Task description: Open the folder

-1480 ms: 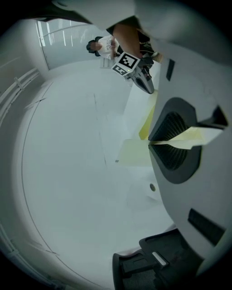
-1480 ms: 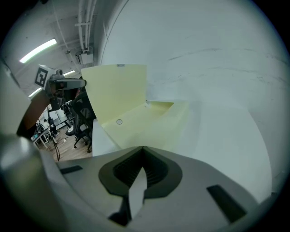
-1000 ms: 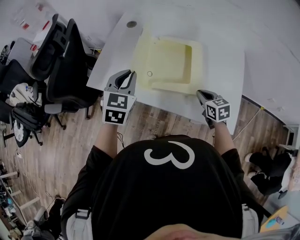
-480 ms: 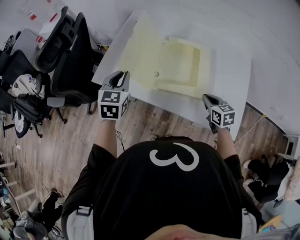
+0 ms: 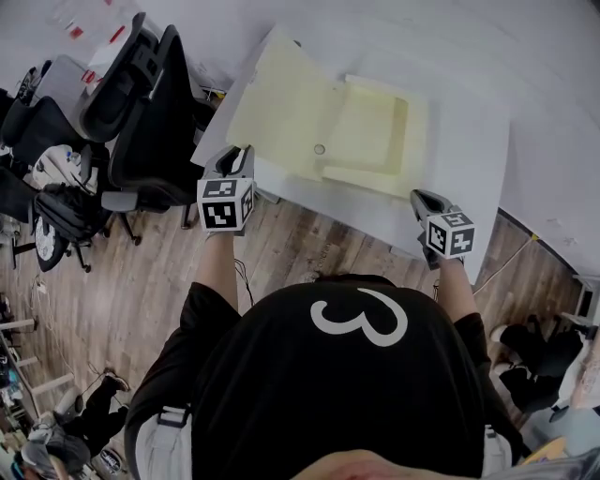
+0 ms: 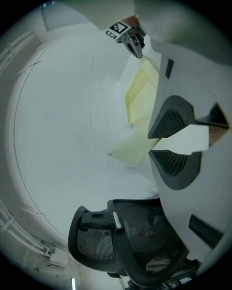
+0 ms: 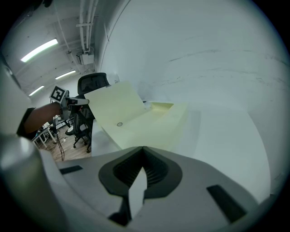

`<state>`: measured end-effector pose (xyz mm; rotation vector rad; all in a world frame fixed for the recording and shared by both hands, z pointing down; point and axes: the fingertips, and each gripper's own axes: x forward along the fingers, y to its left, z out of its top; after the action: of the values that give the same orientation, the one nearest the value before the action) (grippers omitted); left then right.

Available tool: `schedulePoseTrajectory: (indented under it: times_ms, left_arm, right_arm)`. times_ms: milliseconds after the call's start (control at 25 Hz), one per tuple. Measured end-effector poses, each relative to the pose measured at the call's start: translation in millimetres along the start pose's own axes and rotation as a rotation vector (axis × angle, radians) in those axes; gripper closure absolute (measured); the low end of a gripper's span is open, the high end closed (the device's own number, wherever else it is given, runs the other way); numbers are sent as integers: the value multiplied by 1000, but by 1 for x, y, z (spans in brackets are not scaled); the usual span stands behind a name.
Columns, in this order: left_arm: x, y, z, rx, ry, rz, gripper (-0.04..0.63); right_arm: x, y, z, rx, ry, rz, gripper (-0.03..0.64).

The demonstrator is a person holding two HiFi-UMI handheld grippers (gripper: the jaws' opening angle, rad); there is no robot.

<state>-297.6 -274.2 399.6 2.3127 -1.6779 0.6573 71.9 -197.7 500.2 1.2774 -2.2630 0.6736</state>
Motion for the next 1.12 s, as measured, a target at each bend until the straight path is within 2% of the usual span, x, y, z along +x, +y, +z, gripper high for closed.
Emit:
schedulePoseTrajectory:
  times_ms: [560, 960, 1120]
  left_arm:
    - [23, 40, -46, -133, 54, 92, 491]
    - [25, 51, -68, -185, 99, 101, 439]
    - [22, 50, -70, -273, 74, 62, 424]
  right_arm:
    - [2, 0, -1, 10, -23, 10, 594]
    - [1, -1, 1, 8, -20, 8, 593]
    - [0, -2, -1, 51, -23, 13, 594]
